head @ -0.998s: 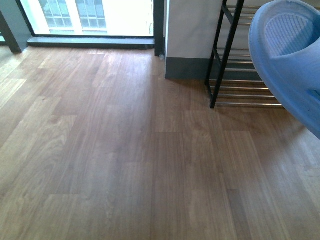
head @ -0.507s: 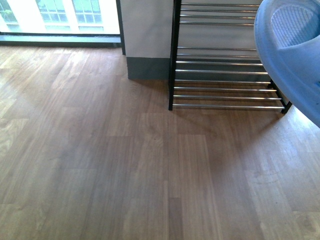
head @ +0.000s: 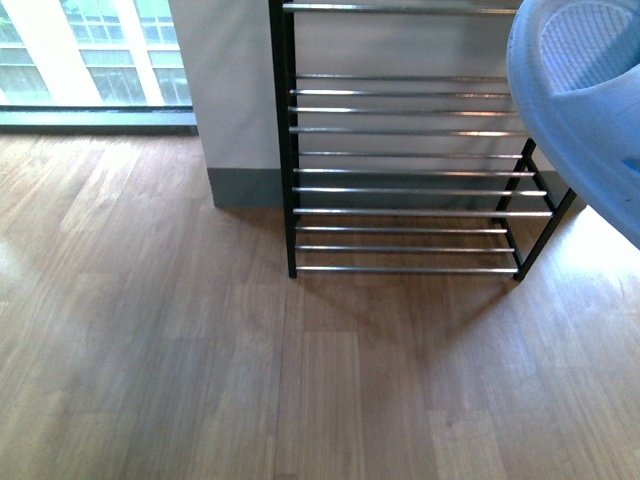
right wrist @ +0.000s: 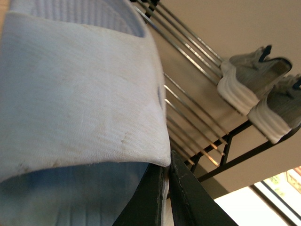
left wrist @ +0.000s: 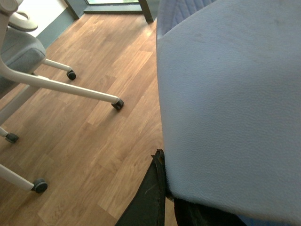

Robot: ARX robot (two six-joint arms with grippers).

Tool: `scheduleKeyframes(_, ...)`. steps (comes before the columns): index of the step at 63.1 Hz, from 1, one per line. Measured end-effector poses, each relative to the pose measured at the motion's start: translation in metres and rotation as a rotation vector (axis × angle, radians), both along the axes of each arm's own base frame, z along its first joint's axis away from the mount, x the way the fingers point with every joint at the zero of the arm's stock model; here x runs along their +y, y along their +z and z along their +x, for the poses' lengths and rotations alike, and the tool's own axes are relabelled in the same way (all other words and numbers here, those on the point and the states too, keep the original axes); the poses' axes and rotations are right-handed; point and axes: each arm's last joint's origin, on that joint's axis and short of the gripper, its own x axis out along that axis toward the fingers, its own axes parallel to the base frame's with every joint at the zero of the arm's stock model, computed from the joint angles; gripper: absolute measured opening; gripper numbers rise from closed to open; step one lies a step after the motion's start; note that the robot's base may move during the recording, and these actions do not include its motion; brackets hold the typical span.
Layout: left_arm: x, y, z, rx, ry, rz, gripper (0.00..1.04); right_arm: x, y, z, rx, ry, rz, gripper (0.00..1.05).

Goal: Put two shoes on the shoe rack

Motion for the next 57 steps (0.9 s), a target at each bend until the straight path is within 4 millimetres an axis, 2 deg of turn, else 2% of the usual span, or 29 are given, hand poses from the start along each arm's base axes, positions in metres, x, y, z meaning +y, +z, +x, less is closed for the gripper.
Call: scheduleKeyframes(57,0.0,-0.0003,-0.0001,0.001,0.001,0.001,0.02,0.0001,-0.0002,0.0001,0.001,0.001,0.0,0.01)
